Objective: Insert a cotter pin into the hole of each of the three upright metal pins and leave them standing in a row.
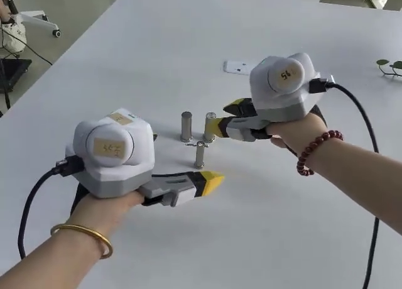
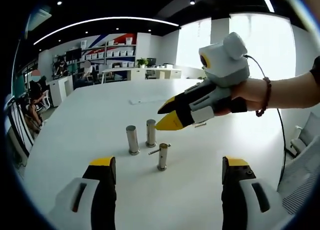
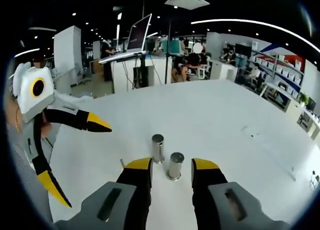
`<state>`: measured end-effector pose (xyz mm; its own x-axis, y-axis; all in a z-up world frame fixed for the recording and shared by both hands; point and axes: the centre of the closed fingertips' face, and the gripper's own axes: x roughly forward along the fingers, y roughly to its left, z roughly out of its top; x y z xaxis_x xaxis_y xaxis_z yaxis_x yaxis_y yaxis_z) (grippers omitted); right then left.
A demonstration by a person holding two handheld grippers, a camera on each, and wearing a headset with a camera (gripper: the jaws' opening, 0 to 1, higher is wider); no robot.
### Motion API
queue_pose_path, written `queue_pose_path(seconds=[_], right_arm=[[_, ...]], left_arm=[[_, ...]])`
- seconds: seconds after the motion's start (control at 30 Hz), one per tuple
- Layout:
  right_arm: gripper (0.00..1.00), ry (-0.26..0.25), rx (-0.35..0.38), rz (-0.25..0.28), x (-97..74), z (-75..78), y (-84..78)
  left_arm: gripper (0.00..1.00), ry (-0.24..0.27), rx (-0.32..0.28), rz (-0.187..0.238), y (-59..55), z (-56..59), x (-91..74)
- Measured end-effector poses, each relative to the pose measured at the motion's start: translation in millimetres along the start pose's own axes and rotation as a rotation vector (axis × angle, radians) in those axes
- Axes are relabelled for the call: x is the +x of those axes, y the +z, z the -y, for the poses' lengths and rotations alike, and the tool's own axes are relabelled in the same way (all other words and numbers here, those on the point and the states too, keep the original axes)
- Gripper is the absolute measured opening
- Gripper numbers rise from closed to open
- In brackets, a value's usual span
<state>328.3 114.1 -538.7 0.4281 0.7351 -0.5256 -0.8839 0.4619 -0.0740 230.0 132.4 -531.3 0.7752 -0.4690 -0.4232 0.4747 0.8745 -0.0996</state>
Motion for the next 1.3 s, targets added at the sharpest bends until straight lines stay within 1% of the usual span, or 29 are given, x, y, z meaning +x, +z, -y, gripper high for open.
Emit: queue_pose_path(seconds=[0.03,0.07,0.1,0.13,0.23,0.3,0.33,0.37,0.4,0.47,0.5,0.6,0.67,0.7,0.77,0.83,0.9,0.97,1.03,1.13,1.2,1.3], right_arm=[[0.26,0.001,0.031,0.003,2.2,0.0,-1.9],[0.26,0.000,0.047,0.014,3.2,0.0,-1.5],[0.25,0.000,0.055,0.037,5.6,0.6,0.3],[0.23,0.000,0.056,0.037,8.7,2.1,-1.2],[0.23,0.000,0.075,0.023,14.5,3.9,-6.8],[0.22,0.003,0.085,0.021,15.5,3.9,-7.9],[0.22,0.002,0.090,0.016,18.7,5.7,-9.4],[0.22,0.004,0.083,0.003,20.5,5.2,-11.6],[0.21,0.005,0.077,0.002,21.1,4.7,-12.1],[0.20,0.005,0.073,-0.002,22.5,5.1,-12.6],[0.19,0.007,0.068,0.007,23.8,5.2,-10.6],[0.18,0.004,0.068,0.012,26.1,6.5,-10.0],[0.16,0.001,0.077,0.018,28.5,7.3,-9.1],[0.14,0.000,0.083,0.021,29.0,6.6,-8.0],[0.13,-0.008,0.078,0.017,29.1,5.0,-6.9],[0.09,-0.025,0.069,0.014,27.8,6.9,-6.7],[0.09,-0.018,0.093,0.020,26.2,4.5,-5.4],[0.09,-0.022,0.075,0.011,24.1,2.5,-4.9],[0.08,-0.032,0.078,0.000,22.8,2.1,-4.9],[0.08,-0.039,0.094,-0.003,21.7,2.4,-5.2],[0.08,-0.045,0.102,-0.008,23.7,6.2,-6.4],[0.08,-0.042,0.117,-0.011,22.2,4.1,-6.4]], left_arm=[[0.88,-0.008,0.008,-0.004,-1.1,1.6,-2.3],[0.88,-0.009,0.015,-0.008,-1.8,2.6,-4.0],[0.89,-0.009,0.021,-0.009,-2.4,2.8,-5.8],[0.89,-0.014,0.030,-0.001,-1.7,4.4,-8.8],[0.91,-0.031,0.020,0.010,-0.8,7.6,-13.6],[0.92,-0.034,0.018,0.016,-0.6,9.1,-16.5],[0.93,-0.033,0.017,0.016,-0.7,9.5,-17.4],[0.94,-0.034,0.011,0.018,-0.8,10.3,-19.1],[0.96,-0.034,0.011,0.018,-0.7,10.6,-19.5],[0.98,-0.028,0.011,0.022,-0.8,11.6,-23.0],[0.99,-0.027,0.012,0.024,-1.1,12.4,-24.9],[0.99,-0.018,0.008,0.032,-1.9,12.6,-29.0],[0.99,-0.017,-0.006,0.035,-1.8,13.3,-30.4],[0.99,-0.010,-0.006,0.032,-2.4,13.3,-31.4],[0.99,0.005,0.005,0.008,-6.4,11.7,-33.5],[0.99,0.016,0.008,0.010,-7.6,9.9,-36.5],[0.99,0.020,0.000,0.011,-8.7,8.8,-40.2],[0.99,0.027,-0.003,0.018,-8.8,7.3,-42.4],[0.99,0.038,-0.009,0.021,-9.5,5.8,-44.0],[0.99,0.051,0.001,0.023,-9.0,4.6,-45.6],[0.99,0.052,0.002,0.021,-9.4,4.5,-45.8],[0.99,0.062,0.025,0.018,-9.4,4.0,-46.4]])
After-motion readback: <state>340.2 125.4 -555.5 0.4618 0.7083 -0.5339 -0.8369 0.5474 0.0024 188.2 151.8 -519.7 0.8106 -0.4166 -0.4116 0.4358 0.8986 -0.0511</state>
